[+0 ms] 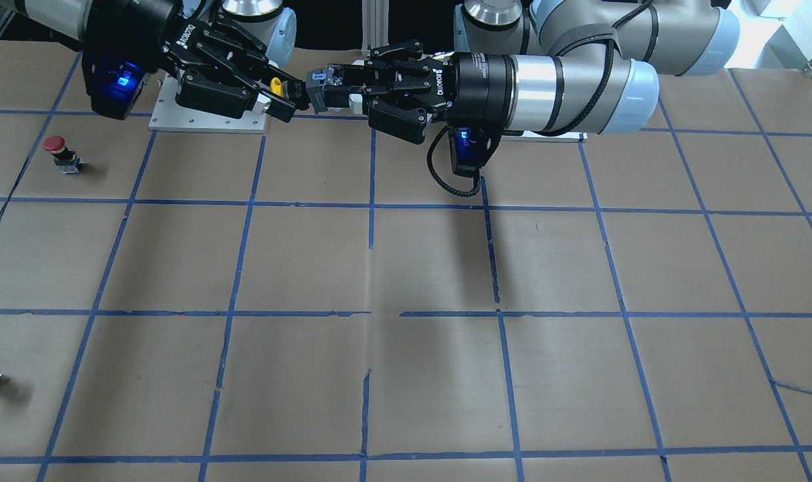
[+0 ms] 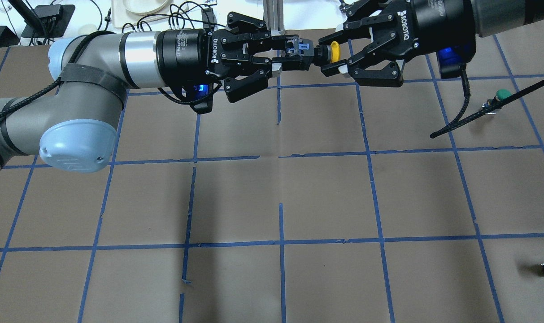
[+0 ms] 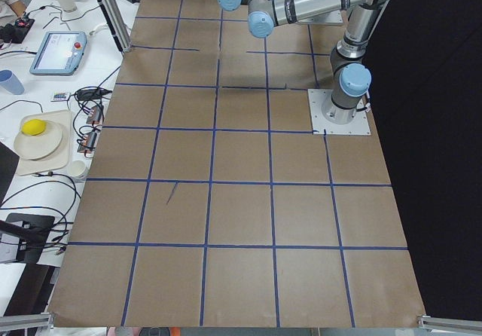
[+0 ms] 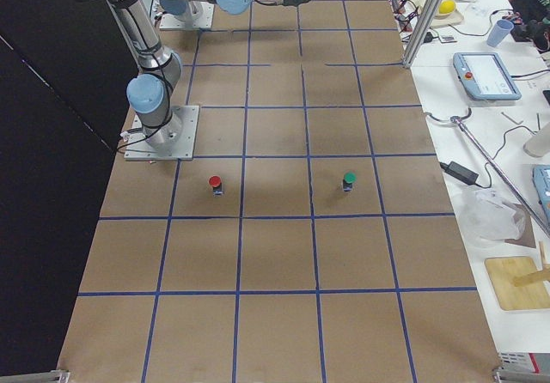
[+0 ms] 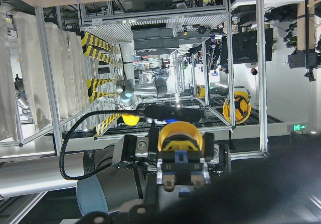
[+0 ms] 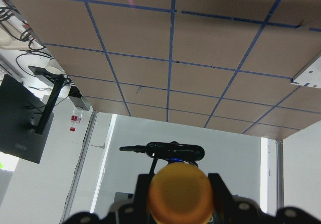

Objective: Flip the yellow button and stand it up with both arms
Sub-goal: 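Close the right gripper on the yellow cap and open the left gripper, then carry the button away with the right gripper while the left gripper withdraws, then lower the button cap-up beside the green button with the right gripper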

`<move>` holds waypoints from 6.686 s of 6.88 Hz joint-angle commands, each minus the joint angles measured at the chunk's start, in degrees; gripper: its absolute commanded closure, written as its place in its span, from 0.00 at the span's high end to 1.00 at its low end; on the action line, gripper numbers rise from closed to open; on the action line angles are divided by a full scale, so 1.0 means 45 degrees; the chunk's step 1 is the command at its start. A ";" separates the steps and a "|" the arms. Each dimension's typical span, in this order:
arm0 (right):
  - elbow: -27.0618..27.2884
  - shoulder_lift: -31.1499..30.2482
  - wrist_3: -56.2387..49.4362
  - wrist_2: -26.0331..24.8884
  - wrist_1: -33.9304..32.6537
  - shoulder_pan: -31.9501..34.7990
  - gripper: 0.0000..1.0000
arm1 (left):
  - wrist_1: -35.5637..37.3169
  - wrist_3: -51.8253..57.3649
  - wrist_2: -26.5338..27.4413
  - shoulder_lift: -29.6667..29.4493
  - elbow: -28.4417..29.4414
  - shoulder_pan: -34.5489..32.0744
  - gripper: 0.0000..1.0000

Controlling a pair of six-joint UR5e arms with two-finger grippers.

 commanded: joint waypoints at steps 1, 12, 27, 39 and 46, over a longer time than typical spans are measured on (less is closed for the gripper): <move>0.0001 0.0000 0.0000 0.0009 0.0001 -0.0018 0.18 | 0.0429 0.0003 -0.0022 -0.0029 0.0015 0.0018 0.84; 0.0640 0.0273 -1.5910 -0.9888 -0.0994 -0.2434 0.04 | 0.0411 0.2665 0.9519 -0.0167 0.2984 -0.0021 0.92; 0.3711 0.1836 -1.8380 -1.3132 -0.8378 -0.6111 0.02 | -0.3885 1.9885 1.8786 0.1865 0.2789 0.0018 0.99; 0.5933 0.3144 -1.0275 -1.6648 -1.4622 -0.5742 0.03 | -0.3945 1.9885 1.8786 0.1884 0.2750 -0.0002 0.99; 0.6309 0.4140 -0.8457 -1.8526 -1.5897 -0.4549 0.04 | -0.3964 1.9885 1.8805 0.1962 0.2692 -0.0002 0.99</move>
